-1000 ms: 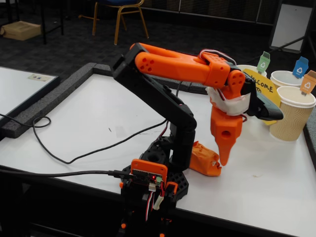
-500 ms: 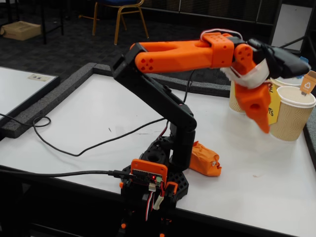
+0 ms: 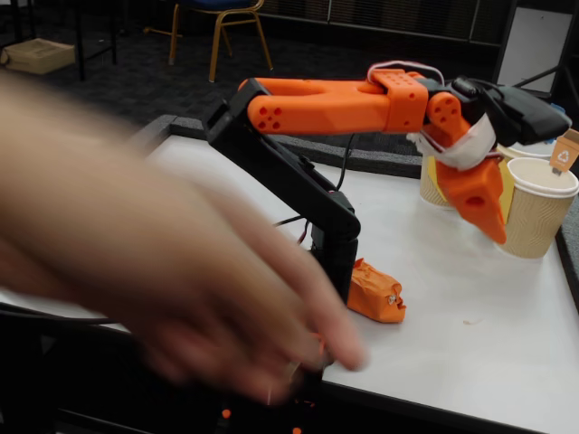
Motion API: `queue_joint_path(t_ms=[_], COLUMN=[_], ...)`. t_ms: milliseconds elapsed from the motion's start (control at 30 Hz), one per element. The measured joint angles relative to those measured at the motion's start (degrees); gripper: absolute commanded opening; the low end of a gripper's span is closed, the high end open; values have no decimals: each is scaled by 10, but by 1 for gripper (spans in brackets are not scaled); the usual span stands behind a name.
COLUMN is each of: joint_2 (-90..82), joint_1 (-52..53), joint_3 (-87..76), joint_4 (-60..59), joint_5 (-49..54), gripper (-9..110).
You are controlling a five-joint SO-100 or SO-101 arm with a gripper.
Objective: Sort rubbish by color.
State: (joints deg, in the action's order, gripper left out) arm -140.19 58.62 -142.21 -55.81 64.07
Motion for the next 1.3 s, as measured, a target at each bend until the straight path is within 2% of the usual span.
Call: queue_joint_path(t_ms=[433, 967, 1300], joint_2=[0, 0, -49], joint_1=[0, 0, 18], joint_3=[-97, -136, -141], joint_4=[61, 178, 154], joint_5=[0, 0, 0], gripper=[0, 0, 0])
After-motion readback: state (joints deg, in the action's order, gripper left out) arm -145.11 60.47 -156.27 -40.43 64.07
